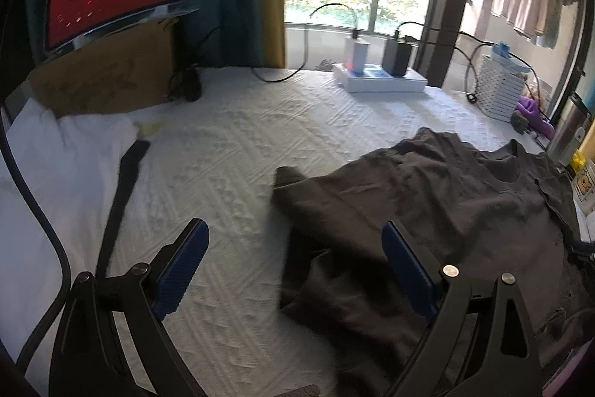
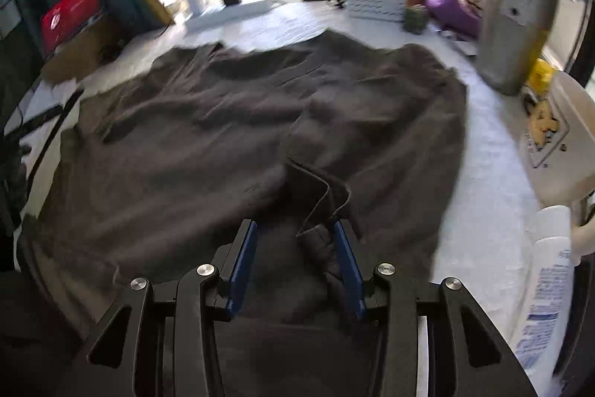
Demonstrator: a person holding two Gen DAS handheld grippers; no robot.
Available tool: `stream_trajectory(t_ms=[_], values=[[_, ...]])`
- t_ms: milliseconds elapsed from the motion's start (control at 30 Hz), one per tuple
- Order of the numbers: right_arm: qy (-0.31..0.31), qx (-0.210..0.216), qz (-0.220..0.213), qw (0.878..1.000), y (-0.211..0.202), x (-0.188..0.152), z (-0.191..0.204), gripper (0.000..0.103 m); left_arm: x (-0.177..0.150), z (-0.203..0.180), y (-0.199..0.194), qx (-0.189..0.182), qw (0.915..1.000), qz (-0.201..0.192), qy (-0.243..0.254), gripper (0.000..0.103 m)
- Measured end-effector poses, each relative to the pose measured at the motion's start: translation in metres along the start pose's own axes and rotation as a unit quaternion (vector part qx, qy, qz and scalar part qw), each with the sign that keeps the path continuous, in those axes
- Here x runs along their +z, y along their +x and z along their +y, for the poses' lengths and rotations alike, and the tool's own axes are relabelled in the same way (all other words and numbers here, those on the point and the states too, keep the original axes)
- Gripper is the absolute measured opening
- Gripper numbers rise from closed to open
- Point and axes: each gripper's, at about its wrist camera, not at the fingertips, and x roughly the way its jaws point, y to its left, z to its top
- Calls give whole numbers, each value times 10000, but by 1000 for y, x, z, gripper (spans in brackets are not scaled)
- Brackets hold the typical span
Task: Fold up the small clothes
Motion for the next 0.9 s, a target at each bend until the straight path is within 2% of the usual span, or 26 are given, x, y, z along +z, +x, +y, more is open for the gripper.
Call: stream_trajectory(t_ms=[167,233,333,500,600,767,800,833,867,900], values=[[5,134,6,9999,-8,-7,14,45,2,16,9,34,9999,113,22,93],[-27,158,-74,9998,-16,-8,22,45,4,19,15,-50,9998,175,45,93],[40,84,-359,9993,-32,-1,24,46,10,21,28,-391,9987,298,122,93],[377,-168,-779,9961,-44,19,8,46,15,8,50,-515,9948,534,694,93],[442,-249,-764,9958,-38,26,7,46,21,1,58,-476,9929,487,973,93],[413,-166,-699,9966,-23,36,14,46,34,-6,73,-631,9877,496,1342,93],[409,-165,-699,9966,-20,37,15,46,34,-9,77,-655,9857,506,1467,89],[414,-147,-703,9966,-18,38,17,46,34,-11,80,-683,9834,500,1605,77],[412,-128,-704,9966,-17,39,18,46,32,-14,85,-735,9800,580,1758,36],[405,-123,-708,9966,-15,41,20,46,31,-15,89,-783,9782,726,1782,11]])
